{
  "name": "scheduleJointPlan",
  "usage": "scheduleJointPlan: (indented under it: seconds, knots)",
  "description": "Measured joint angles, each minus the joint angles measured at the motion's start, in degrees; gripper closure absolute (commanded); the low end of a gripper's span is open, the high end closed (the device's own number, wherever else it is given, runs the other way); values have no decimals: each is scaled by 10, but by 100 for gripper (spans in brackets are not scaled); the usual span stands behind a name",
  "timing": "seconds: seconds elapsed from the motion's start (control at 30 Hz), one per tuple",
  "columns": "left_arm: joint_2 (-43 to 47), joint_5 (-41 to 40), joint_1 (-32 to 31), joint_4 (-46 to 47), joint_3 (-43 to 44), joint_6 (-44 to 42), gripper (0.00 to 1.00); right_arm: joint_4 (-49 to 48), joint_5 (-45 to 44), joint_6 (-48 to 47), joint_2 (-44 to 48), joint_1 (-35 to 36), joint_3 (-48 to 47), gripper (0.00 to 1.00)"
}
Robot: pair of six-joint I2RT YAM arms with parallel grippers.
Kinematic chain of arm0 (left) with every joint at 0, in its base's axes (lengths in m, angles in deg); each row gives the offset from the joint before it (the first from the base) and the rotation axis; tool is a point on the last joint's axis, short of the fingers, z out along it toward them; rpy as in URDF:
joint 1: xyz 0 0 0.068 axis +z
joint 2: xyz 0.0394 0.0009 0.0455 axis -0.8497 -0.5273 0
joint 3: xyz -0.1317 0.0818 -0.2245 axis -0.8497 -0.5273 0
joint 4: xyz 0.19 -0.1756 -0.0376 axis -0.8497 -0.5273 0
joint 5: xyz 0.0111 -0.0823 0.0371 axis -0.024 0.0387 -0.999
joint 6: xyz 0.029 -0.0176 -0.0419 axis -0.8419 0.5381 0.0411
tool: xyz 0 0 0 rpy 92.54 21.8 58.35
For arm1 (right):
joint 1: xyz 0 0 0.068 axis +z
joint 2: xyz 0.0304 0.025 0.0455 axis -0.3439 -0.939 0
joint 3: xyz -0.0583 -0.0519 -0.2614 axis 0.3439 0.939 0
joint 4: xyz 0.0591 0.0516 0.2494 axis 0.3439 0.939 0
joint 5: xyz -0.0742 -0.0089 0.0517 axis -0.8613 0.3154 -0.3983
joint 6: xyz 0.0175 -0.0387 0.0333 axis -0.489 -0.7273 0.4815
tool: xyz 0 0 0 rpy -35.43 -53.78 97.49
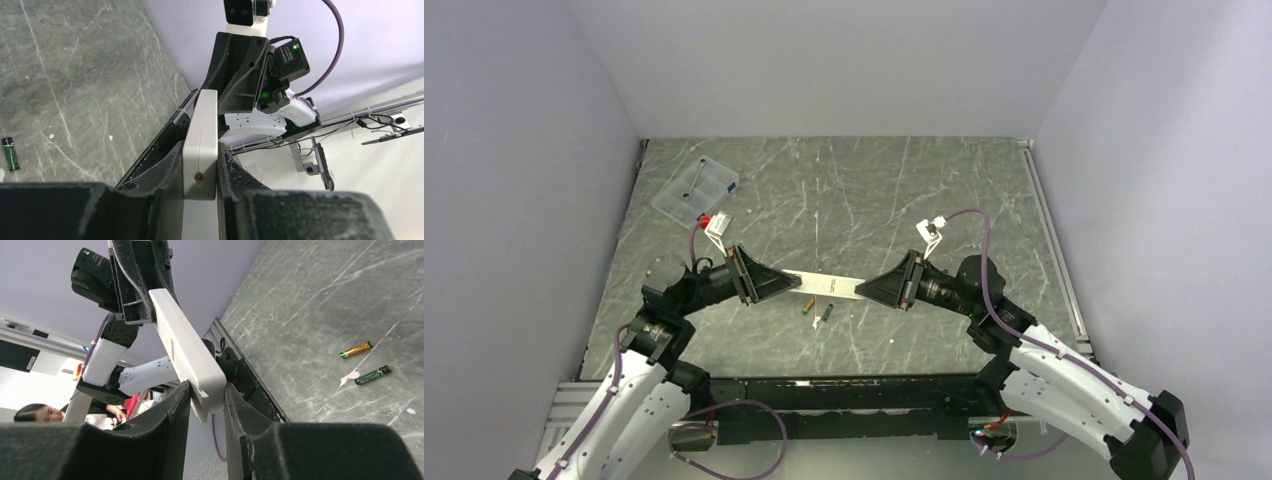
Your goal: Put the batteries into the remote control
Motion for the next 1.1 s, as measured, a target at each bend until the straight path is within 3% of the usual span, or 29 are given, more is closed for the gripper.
scheduleJointPlan:
  seconds: [1.1]
  knots:
    - [-22, -20, 3, -8, -3, 2, 100, 17, -30, -8, 67, -1, 26, 100]
